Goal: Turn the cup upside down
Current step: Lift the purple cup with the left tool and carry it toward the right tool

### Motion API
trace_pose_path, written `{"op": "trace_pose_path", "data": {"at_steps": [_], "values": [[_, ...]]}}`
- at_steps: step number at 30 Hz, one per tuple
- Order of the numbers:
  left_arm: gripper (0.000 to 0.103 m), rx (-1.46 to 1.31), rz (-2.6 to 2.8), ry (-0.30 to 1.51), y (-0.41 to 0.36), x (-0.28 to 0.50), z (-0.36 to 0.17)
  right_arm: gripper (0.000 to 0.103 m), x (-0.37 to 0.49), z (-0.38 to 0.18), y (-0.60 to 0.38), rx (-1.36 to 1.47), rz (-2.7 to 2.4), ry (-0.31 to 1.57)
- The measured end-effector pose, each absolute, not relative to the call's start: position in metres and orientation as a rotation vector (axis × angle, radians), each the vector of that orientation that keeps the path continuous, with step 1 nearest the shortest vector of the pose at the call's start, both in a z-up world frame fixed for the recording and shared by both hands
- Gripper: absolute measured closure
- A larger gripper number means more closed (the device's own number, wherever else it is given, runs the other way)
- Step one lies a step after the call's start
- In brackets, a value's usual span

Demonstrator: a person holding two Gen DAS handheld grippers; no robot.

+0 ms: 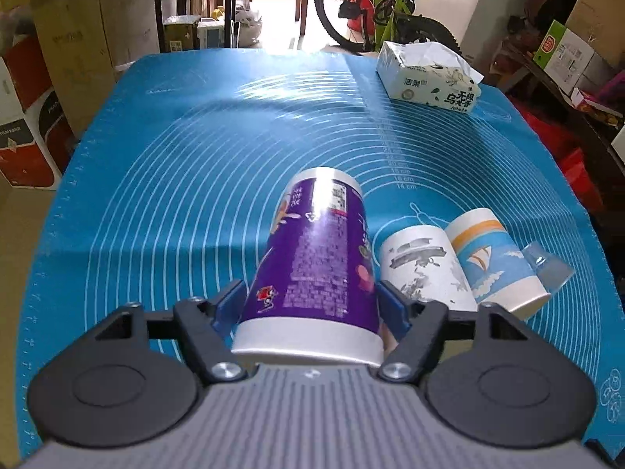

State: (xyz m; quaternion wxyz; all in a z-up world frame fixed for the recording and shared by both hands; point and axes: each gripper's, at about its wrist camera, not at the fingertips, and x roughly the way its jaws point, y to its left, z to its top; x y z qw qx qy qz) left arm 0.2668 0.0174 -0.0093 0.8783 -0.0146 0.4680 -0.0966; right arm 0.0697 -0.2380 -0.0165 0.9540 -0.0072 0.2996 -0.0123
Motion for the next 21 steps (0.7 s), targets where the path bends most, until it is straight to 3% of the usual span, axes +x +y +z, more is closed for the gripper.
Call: {"op": "trace_pose_path", "data": {"at_steps": [10,21], "values": [[0.032,-0.060,-0.204,0.973,0.027,0.246,0.004,0.000,0.068,-0.014,-0.238,-0.014,-0.027,0.602],[0.032,-0.138,-0.281,0.949,0.014,0.139,0.019,0.000,0.057,-0.007,-0.235,-0.026,-0.006,0.596]]}}
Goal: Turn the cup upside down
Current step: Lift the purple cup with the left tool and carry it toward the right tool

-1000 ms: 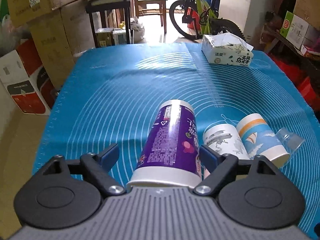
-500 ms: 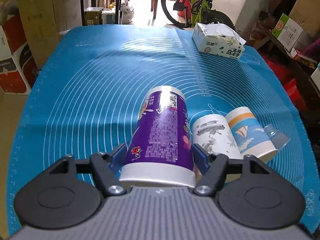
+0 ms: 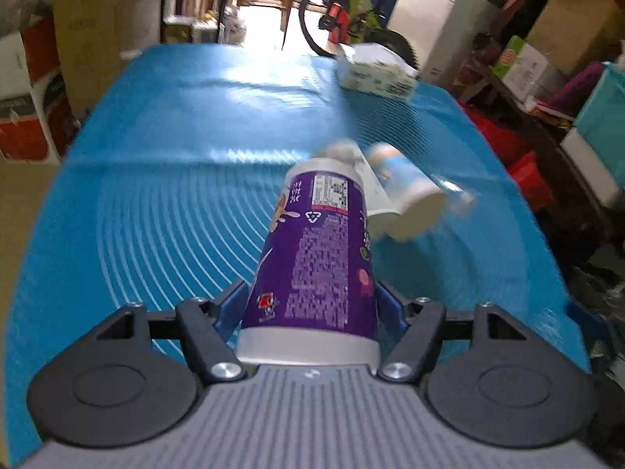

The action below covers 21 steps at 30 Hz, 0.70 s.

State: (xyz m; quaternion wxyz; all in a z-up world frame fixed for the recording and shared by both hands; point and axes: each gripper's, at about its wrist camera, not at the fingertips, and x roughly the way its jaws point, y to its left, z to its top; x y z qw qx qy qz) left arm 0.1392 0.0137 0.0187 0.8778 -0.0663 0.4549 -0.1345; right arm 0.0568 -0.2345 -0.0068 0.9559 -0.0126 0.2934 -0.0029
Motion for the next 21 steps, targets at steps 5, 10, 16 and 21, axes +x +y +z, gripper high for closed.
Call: {"op": "trace_pose_path", "data": {"at_steps": [5,10,16,21], "values": [[0.032,-0.150,-0.248,0.958,0.001,0.122,0.009,0.000,0.051,-0.006,-0.234,-0.028,0.003,0.601],[0.032,-0.215,-0.208,1.003,0.009,0.126,-0.006,0.000,0.050,-0.006,-0.238,-0.029,-0.004,0.610],[0.032,-0.218,-0.213,0.978,0.011,0.118,-0.002,0.000,0.050,-0.009,-0.244,-0.019,-0.015,0.617],[0.032,-0.222,-0.202,0.955,0.012,0.114,0.006,0.000,0.047,-0.008,-0.241,-0.029,-0.008,0.612]]}}
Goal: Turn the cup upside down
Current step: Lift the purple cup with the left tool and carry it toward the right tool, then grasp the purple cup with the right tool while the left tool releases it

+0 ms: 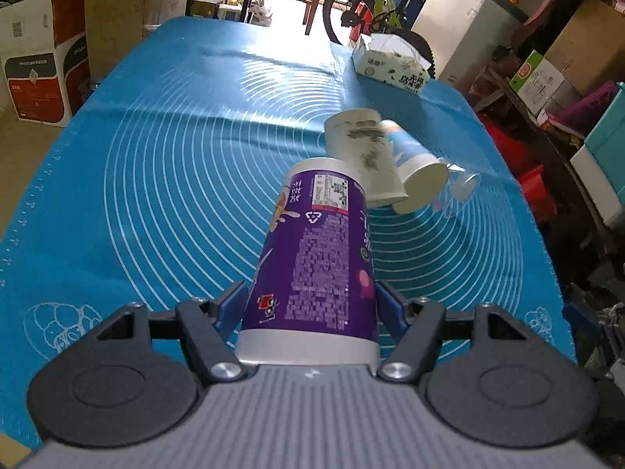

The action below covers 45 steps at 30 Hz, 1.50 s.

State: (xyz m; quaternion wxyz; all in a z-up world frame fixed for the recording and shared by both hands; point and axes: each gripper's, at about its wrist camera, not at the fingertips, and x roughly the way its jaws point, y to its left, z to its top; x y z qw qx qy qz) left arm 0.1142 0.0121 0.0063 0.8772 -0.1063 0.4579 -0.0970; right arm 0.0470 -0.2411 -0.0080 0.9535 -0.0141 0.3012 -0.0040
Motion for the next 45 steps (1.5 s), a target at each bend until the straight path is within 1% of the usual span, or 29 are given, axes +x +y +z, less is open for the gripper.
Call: {"op": "trace_pose_path", "data": {"at_steps": [6,16,23,25,27,29,38,45], "values": [[0.032,-0.243,-0.237,0.936,0.006,0.096,0.016,0.000,0.045,-0.006,-0.242,-0.025,-0.009,0.606],[0.031,-0.248,-0.237,0.990,-0.036,0.105,-0.011,0.000,0.044,-0.007,-0.242,-0.033,-0.012,0.624],[0.031,-0.192,-0.239,0.984,-0.042,0.106,-0.016,0.000,0.044,-0.009,-0.246,-0.036,-0.020,0.632],[0.030,-0.175,-0.247,0.982,-0.043,0.106,-0.016,0.000,0.045,-0.009,-0.246,-0.033,-0.023,0.633],[0.022,-0.153,-0.253,0.983,-0.045,0.106,-0.017,0.000,0.045,-0.009,-0.247,-0.032,-0.023,0.635],[0.021,-0.148,-0.262,0.980,-0.046,0.106,-0.018,0.000,0.045,-0.009,-0.245,-0.035,-0.021,0.636],[0.020,-0.161,-0.264,0.988,-0.043,0.108,-0.017,0.000,0.045,-0.007,-0.243,-0.044,-0.016,0.639],[0.020,-0.130,-0.250,0.931,-0.036,0.103,0.003,0.000,0.051,0.003,-0.241,0.007,0.026,0.660]]}}
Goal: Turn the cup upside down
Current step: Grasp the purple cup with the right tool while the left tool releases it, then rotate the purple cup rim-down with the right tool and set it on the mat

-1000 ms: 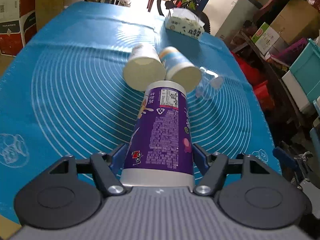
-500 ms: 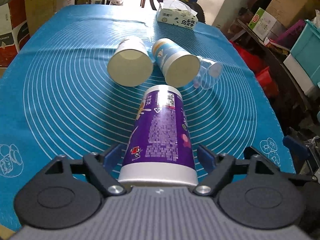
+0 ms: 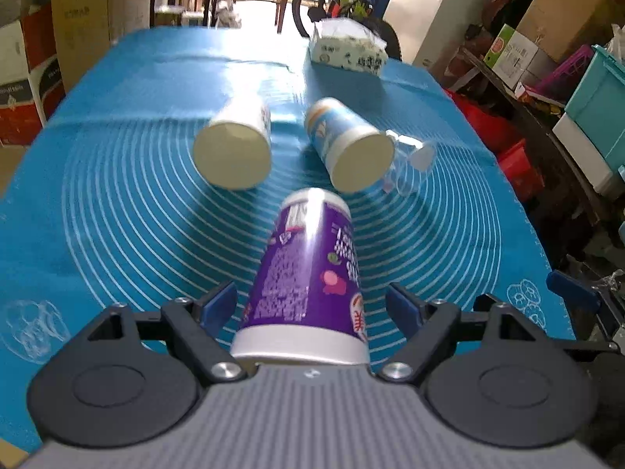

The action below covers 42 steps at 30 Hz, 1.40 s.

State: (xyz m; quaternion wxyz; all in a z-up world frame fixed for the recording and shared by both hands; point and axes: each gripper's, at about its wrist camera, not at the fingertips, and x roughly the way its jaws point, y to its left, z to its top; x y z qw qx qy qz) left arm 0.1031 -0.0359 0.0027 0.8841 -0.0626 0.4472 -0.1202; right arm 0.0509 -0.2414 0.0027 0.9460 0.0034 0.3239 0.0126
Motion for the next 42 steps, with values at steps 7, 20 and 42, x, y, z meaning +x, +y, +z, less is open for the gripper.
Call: {"op": "trace_pose_path", "data": {"at_steps": [7,20,42], "values": [[0.020,-0.150,-0.221,0.872,-0.002,0.099,0.029,0.000,0.072,0.027,-0.218,0.068,0.124,0.707],[0.020,-0.157,-0.050,0.846,0.076,0.107,0.024,0.000,0.159,0.023,-0.158,0.232,0.222,1.026],[0.020,-0.146,-0.095,0.879,0.071,0.112,-0.004,0.033,0.175,0.006,-0.142,0.178,0.299,1.061]]}}
